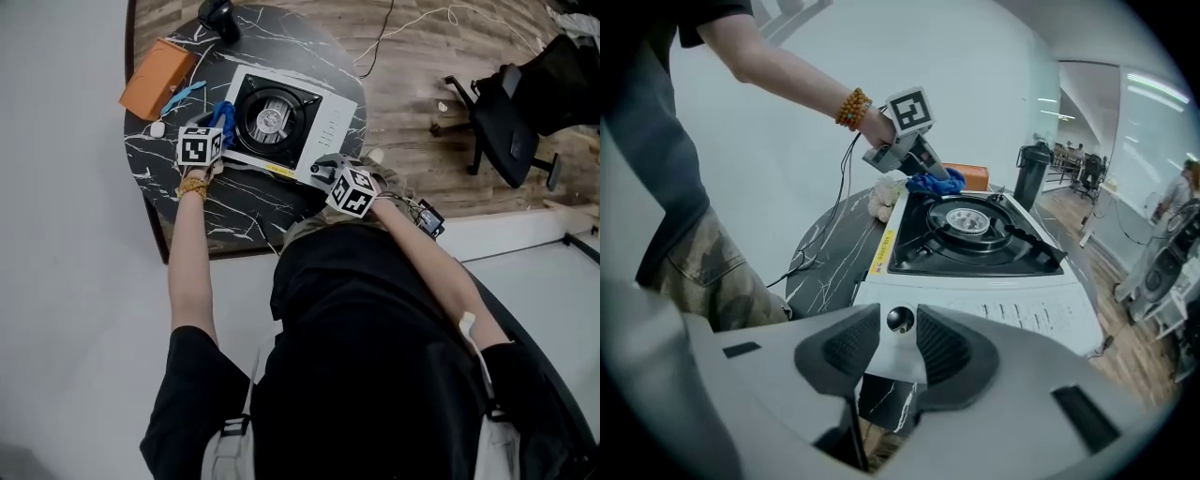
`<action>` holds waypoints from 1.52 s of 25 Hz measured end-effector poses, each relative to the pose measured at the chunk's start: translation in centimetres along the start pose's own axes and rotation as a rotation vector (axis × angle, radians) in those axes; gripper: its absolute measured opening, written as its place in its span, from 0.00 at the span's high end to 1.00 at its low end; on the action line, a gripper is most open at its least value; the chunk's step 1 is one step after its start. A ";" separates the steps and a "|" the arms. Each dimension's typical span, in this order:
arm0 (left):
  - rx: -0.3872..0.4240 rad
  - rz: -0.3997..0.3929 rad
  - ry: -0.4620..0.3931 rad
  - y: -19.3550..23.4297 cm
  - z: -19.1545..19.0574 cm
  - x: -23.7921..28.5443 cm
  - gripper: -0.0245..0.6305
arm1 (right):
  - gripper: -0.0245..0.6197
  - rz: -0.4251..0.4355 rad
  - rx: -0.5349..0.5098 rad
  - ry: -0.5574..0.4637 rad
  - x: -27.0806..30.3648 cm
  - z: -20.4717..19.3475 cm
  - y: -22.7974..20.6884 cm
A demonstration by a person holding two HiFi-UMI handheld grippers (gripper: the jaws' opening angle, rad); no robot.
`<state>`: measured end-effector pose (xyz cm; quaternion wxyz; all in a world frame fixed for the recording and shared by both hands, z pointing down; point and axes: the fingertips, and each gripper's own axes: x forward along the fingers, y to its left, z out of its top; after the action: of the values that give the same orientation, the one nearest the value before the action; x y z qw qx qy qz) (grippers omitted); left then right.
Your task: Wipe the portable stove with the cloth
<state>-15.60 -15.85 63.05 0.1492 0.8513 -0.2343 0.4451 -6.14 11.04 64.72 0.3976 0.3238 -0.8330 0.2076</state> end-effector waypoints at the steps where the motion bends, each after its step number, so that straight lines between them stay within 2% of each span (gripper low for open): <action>1: -0.004 0.011 0.001 -0.2 -0.6 -0.5 0.87 | 0.79 -0.001 0.004 -0.005 0.0 0.0 -0.1; 3: -0.003 0.069 -0.031 -0.6 -1.6 -1.9 0.87 | 0.82 -0.007 0.010 -0.015 0.0 0.0 -0.2; 7: -0.073 0.296 -0.237 -0.2 -1.4 -7.4 0.87 | 0.82 -0.012 0.012 -0.023 0.1 0.3 -0.2; 8: -0.091 0.332 -0.267 -0.5 -1.3 -8.6 0.87 | 0.82 -0.015 0.014 -0.027 0.1 0.4 -0.3; 10: -0.089 0.347 -0.251 -2.2 -2.4 -9.5 0.87 | 0.82 -0.022 0.019 -0.034 0.1 0.5 -0.5; 14: -0.074 0.259 -0.109 -6.8 -7.1 -7.0 0.87 | 0.83 -0.027 0.010 -0.023 0.3 0.7 -0.6; 17: -0.123 0.230 -0.153 -7.5 -8.5 -5.6 0.87 | 0.83 -0.031 0.006 -0.023 0.4 0.9 -0.7; 19: -0.098 0.199 -0.162 -7.9 -8.5 -5.5 0.87 | 0.83 -0.031 0.008 -0.025 0.4 0.8 -0.6; 22: -0.062 0.106 -0.126 -10.1 -8.5 -5.4 0.87 | 0.83 -0.030 0.011 -0.031 0.3 0.8 -0.7; 30: -0.030 -0.096 -0.096 -19.1 -8.2 -4.1 0.87 | 0.83 -0.041 0.026 -0.041 0.5 1.1 -0.9; 35: -0.010 -0.327 -0.028 -23.7 -8.1 -4.0 0.87 | 0.83 -0.029 0.036 -0.045 0.5 1.3 -0.9; 38: -0.022 -0.435 -0.027 -24.3 -7.9 -5.1 0.87 | 0.72 0.036 -0.001 -0.057 -0.4 1.7 0.2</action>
<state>-10.60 9.72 62.09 0.2481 0.8860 -0.0519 0.3883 -6.97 10.33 63.36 0.3700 0.3143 -0.8499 0.2051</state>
